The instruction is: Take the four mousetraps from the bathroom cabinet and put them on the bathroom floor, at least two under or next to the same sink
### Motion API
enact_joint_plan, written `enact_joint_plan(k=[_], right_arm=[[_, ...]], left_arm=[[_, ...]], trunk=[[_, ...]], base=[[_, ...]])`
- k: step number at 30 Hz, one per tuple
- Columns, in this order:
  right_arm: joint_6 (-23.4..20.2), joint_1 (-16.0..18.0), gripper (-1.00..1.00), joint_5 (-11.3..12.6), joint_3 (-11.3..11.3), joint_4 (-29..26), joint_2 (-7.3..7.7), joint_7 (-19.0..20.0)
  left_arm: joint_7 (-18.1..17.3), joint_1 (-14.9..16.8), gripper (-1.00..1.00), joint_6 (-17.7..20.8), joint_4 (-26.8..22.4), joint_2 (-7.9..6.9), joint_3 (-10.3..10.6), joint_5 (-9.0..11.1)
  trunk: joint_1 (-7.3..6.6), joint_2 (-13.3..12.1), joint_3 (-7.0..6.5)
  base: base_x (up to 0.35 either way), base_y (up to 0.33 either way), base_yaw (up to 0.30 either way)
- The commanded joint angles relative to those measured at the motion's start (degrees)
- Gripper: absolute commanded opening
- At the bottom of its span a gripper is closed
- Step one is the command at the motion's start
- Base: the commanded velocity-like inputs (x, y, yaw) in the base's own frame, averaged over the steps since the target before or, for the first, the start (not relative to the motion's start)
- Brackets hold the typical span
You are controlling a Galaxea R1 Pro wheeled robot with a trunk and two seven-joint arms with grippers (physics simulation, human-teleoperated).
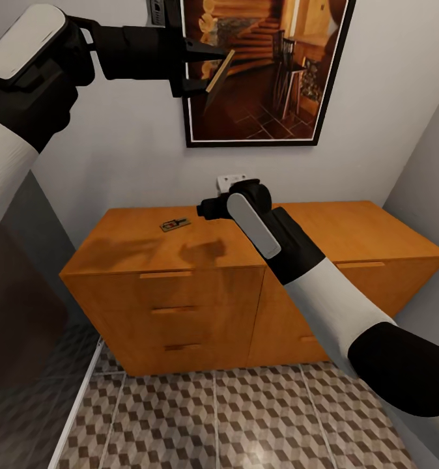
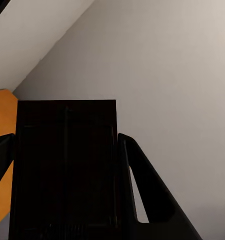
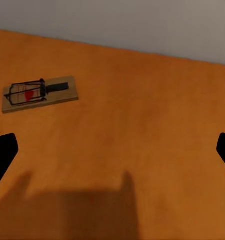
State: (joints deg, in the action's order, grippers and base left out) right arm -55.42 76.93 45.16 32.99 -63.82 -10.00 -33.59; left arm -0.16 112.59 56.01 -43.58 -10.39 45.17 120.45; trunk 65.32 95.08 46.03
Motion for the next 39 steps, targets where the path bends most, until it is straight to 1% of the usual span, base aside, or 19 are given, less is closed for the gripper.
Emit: enact_joint_plan(k=[1, 5, 8, 10, 11, 12, 14, 16, 17, 21, 23, 24, 26, 30, 39], right_arm=[[-0.1, 0.1, 1.0, 0.6, 0.1, 0.0, 0.0, -0.6], [-1.7, 0.1, 1.0, 0.8, 0.3, -0.1, 0.0, -0.6], [-2.3, 0.1, 1.0, 0.9, 1.5, 0.4, 0.0, -0.5], [-2.5, 0.1, 1.0, 0.9, 4.2, 1.2, 0.0, -0.5], [-2.6, 0.1, 1.0, 1.0, 4.9, 1.6, 0.0, -0.5], [-2.6, 0.1, 1.0, 1.0, 6.1, 2.5, 0.0, -0.5], [-2.7, 0.2, 1.0, 1.4, 7.4, 4.5, 0.0, -0.5], [-2.7, 0.5, 1.0, 2.5, 7.9, 5.5, 0.0, -0.5], [-2.7, 0.6, 1.0, 3.0, 8.0, 5.6, 0.0, -0.5], [-2.7, 1.6, 1.0, 5.8, 8.3, 6.3, 0.0, -0.6], [-2.7, 1.9, 1.0, 6.3, 8.3, 7.3, 0.0, -0.9], [-2.7, 2.0, 1.0, 6.4, 8.3, 7.9, 0.0, -1.0], [-2.5, 2.5, 1.0, 6.5, 8.2, 10.9, 0.0, -1.6], [-2.4, 3.4, 1.0, 6.7, 8.2, 13.3, 0.0, -1.9], [-2.4, 3.7, 1.0, 6.5, 8.5, 12.1, 0.0, -2.1]], left_arm=[[-0.1, 0.1, -1.0, 0.0, 0.0, -0.05, 0.3, 0.2], [-0.1, 0.1, -1.0, 0.0, 0.0, 0.14, 0.3, 0.3], [-0.1, 0.1, -1.0, 0.0, -0.1, 0.74, 0.3, 0.4], [-0.1, 0.1, -1.0, 0.0, -0.1, 1.27, 0.3, 0.4], [-0.1, 0.1, -1.0, 0.0, -0.1, 1.44, 0.3, 0.4], [-0.1, 0.1, -1.0, 0.0, -0.1, 1.8, 0.3, 0.3], [-0.1, 0.1, -1.0, -0.1, -0.1, 2.3, 0.3, 0.2], [0.2, 0.0, -1.0, -0.1, -0.1, 2.51, 0.3, 0.2], [0.3, 0.0, -1.0, -0.2, 0.0, 2.54, 0.3, 0.2], [0.8, -0.1, -1.0, -0.3, 0.0, 2.63, 0.3, 0.1], [0.9, -0.1, -1.0, -0.3, 0.0, 2.65, 0.3, 0.1], [0.9, -0.1, -1.0, -0.3, 0.0, 2.63, 0.3, 0.1], [0.9, -0.1, -1.0, -0.3, 0.0, 2.61, 0.3, 0.1], [1.2, -0.1, -1.0, -0.3, 0.0, 2.63, 0.3, 0.1], [3.2, -0.1, -1.0, -0.3, -0.1, 2.66, 0.4, 0.3]], trunk=[[0.0, 0.0, 0.05], [0.0, 0.0, 0.05], [0.0, 0.0, 0.05], [0.0, 0.0, 0.05], [0.0, 0.0, 0.05], [0.0, 0.0, 0.05], [0.0, 0.0, 0.05], [0.0, 0.0, 0.05], [0.0, 0.0, 0.05], [0.0, 0.0, 0.05], [0.0, 0.0, 0.05], [0.0, 0.0, 0.05], [0.0, 0.0, 0.05], [0.0, 0.0, 0.05], [0.0, 0.0, 0.05]], base=[[0.0, 0.0, 0.0], [0.001, 0.0, 0.0], [0.109, 0.0, 0.0], [0.244, 0.0, 0.0], [0.278, 0.0, 0.0], [0.299, 0.0, 0.0], [0.298, 0.0, 0.0], [0.163, 0.0, 0.0], [0.102, 0.0, 0.0], [0.043, 0.0, 0.0], [0.014, 0.0, 0.0], [0.009, 0.0, 0.0], [0.005, 0.0, 0.0], [0.002, 0.0, 0.0], [0.0, 0.0, 0.021]])
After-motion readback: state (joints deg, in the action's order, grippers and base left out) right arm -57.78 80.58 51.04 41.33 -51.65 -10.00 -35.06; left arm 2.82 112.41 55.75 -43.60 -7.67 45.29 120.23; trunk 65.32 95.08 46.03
